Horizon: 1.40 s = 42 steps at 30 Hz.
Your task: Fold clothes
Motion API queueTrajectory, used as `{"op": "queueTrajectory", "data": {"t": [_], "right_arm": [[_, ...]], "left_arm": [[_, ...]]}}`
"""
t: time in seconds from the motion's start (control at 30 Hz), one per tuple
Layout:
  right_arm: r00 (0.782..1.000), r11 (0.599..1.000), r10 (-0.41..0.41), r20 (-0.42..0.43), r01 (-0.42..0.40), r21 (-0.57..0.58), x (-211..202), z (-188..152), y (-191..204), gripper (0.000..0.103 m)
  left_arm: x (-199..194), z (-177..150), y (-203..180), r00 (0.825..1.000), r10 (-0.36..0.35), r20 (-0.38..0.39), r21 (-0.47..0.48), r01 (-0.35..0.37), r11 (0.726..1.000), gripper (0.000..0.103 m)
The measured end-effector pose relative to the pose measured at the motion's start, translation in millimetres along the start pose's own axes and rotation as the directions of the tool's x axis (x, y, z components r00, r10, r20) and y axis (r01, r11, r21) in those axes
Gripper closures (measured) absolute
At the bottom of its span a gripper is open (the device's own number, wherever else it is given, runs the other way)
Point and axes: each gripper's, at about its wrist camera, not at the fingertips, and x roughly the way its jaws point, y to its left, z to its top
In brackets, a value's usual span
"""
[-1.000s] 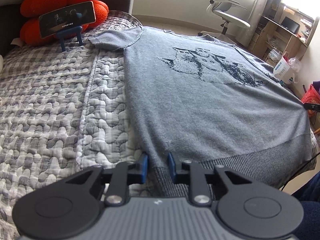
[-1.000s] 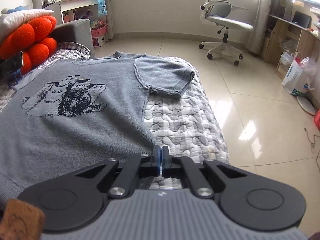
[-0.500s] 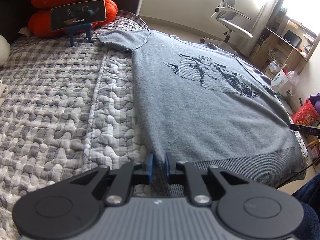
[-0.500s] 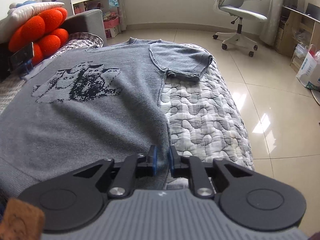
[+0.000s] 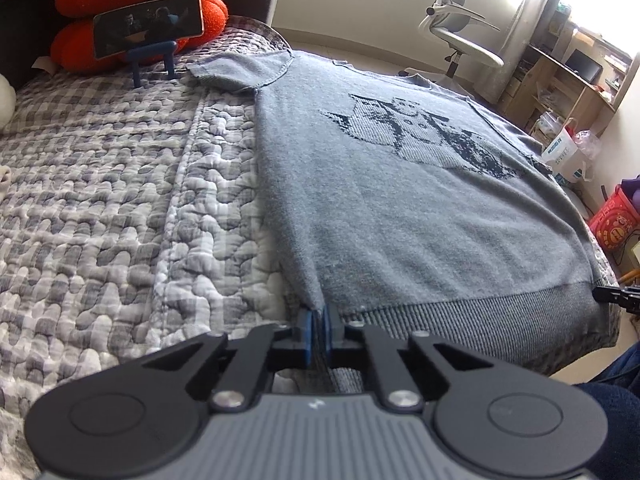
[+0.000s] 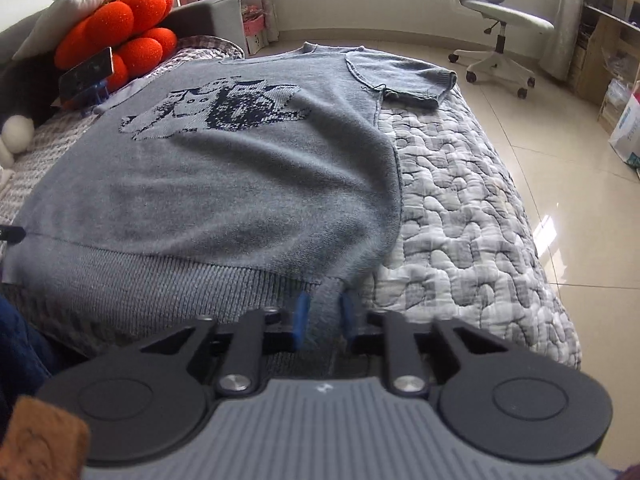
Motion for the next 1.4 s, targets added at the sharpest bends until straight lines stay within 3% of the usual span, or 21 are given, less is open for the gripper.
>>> {"op": "queueTrajectory", "data": {"t": [0.57,0.73,0.87,0.9,0.97,1.2,1.27,1.4], "right_arm": [[0.997,0.999,-0.027,0.068,0.025,0.029,-52,8,-8,0.097],[0.998,0.998,-0.050,-0.033,0.050,0.026,-19,0,-9,0.096],[1.000,0.999,-0.007,-0.030,0.008,0.043,-18,-1,-8,0.083],[1.000,0.999,-0.005,-0.015,0.006,0.045,-21,2,-8,0.073],[1.000,0.999,-0.001,0.020,0.000,0.046,-28,9,-9,0.054],[0.997,0.993,0.007,0.075,-0.016,0.119,-22,52,-34,0.048],[0.997,0.982,0.020,0.073,-0.033,0.184,-12,67,-48,0.048],[0.999,0.968,0.020,0.045,-0.030,0.248,10,95,-63,0.048]], "left_arm": [[-40,-6,1,0.999,-0.035,0.033,-0.002,0.035,0.999,0.103],[-31,-5,11,0.999,-0.033,0.025,-0.040,0.034,0.999,0.101],[-27,0,11,0.999,-0.040,0.035,-0.037,0.042,0.998,0.065],[-24,1,11,0.999,-0.041,0.036,-0.039,0.043,0.998,0.058],[-15,4,11,0.999,-0.037,0.029,-0.053,0.039,0.998,0.055],[12,6,4,0.999,-0.027,0.025,-0.062,0.029,0.998,0.049],[15,6,4,1.000,-0.016,0.026,-0.057,0.017,0.998,0.052],[15,6,1,0.999,0.038,0.030,-0.015,-0.037,0.999,0.073]]}}
